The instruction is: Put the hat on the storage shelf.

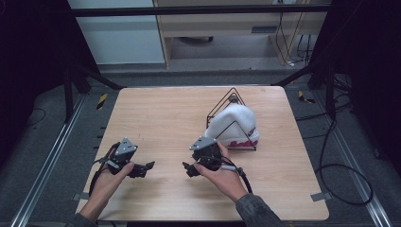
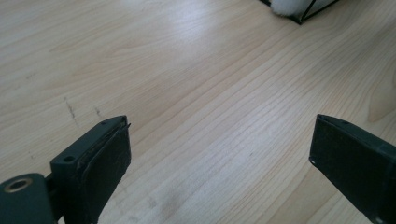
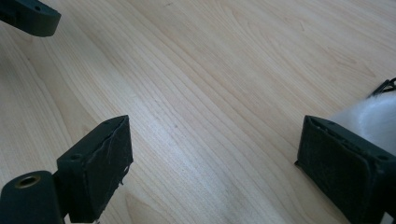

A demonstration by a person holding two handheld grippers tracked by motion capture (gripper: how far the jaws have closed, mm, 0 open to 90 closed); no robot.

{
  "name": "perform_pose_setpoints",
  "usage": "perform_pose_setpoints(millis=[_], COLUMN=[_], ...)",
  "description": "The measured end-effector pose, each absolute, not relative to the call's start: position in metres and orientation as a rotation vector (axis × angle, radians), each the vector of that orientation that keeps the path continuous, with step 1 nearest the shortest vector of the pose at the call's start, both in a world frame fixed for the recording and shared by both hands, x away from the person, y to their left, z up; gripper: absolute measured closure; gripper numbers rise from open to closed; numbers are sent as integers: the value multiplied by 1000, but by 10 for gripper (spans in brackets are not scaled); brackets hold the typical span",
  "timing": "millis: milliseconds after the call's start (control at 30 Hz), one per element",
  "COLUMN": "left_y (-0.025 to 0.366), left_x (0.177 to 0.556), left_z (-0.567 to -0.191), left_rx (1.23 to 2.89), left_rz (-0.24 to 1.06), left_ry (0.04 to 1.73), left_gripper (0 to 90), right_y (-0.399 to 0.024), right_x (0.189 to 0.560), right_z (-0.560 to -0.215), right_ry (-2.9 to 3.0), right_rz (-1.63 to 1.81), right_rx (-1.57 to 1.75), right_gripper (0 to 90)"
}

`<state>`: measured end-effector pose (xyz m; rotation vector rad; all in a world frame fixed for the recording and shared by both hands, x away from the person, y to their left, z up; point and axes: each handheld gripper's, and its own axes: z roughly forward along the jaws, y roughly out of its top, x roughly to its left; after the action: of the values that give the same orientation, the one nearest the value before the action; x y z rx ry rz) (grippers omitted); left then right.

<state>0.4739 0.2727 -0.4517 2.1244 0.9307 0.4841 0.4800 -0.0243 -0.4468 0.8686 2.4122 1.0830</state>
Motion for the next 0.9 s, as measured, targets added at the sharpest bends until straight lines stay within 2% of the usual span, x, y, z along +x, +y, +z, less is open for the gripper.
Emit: perform_pose_setpoints(millis=[900], left_y=[303], left_x=[481], left_z=[-489], left_rx=[2164], left_rz=[494], left_ry=[1041], left_gripper=[47], right_y=[6], right_x=[484], right_z=[-492], right_ry=[2502], right_rz=[1056], right_rx=[922], right_gripper=[122])
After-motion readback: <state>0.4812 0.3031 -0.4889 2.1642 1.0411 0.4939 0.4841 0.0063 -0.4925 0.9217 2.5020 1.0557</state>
